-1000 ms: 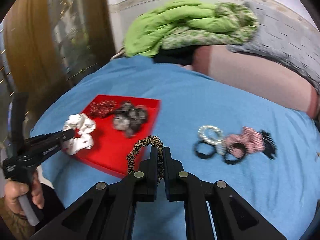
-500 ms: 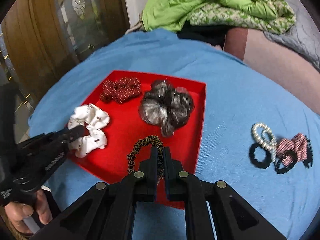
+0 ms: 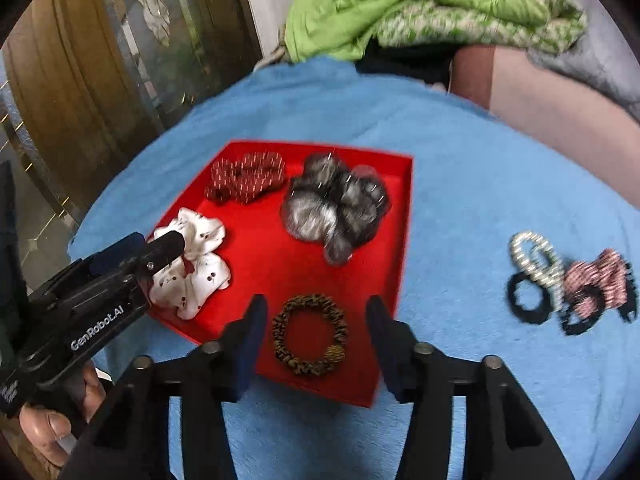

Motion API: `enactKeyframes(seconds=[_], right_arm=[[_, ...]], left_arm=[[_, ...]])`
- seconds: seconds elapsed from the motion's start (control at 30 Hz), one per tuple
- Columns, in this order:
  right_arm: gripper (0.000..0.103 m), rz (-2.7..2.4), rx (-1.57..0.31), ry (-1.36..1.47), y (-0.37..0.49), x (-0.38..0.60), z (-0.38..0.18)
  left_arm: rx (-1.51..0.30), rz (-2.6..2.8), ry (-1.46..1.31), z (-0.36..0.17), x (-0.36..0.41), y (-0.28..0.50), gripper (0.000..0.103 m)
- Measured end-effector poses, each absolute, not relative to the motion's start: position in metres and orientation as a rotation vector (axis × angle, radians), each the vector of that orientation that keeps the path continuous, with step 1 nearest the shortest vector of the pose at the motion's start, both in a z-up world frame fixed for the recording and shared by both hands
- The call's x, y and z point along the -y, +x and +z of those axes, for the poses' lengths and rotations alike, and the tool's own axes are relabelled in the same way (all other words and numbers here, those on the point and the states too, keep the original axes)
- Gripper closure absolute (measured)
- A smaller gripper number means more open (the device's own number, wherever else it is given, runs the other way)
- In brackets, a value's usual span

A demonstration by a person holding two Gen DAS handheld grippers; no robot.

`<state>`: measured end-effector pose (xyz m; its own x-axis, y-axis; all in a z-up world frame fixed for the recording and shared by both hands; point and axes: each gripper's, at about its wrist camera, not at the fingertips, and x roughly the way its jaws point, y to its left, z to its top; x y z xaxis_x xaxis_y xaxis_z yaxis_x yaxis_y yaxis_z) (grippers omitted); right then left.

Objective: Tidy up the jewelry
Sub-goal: 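Open the right tool to drop the leopard tie while the left tool releases the white scrunchie, then move both tools back to the pile toward the black hair ties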

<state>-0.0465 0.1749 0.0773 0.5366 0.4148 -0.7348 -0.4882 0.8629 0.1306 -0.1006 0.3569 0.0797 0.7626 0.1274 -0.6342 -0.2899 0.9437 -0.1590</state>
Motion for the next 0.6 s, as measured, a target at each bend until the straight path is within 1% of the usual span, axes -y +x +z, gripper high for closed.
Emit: enactKeyframes(seconds=[0.07, 0.2, 0.23, 0.27, 0.3, 0.4, 0.6], right_arm=[[0.047, 0.495, -0.851, -0.109, -0.046, -0.168, 0.074], [0.048, 0.445, -0.934, -0.085, -0.035, -0.154, 0.051], [0.059, 0.451, -0.958, -0.056, -0.031, -0.151, 0.046], [0.080, 0.459, -0.987, -0.034, -0.028, -0.149, 0.040], [0.086, 0.467, -1.007, -0.017, -0.027, -0.148, 0.037], [0.092, 0.488, -1.018, 0.020, -0.031, -0.147, 0.035], [0.090, 0.493, -1.013, -0.004, -0.055, -0.153, 0.037]], left_arm=[[-0.660, 0.239, -0.263, 0.080, -0.357, -0.101, 0.045], [-0.655, 0.245, -0.266, 0.081, -0.357, -0.100, 0.045], [-0.654, 0.246, -0.262, 0.081, -0.356, -0.101, 0.045], [-0.656, 0.248, -0.257, 0.081, -0.356, -0.101, 0.045], [-0.656, 0.253, -0.255, 0.080, -0.356, -0.101, 0.045], [-0.655, 0.265, -0.258, 0.080, -0.357, -0.101, 0.045], [-0.658, 0.275, -0.249, 0.079, -0.358, -0.099, 0.045]])
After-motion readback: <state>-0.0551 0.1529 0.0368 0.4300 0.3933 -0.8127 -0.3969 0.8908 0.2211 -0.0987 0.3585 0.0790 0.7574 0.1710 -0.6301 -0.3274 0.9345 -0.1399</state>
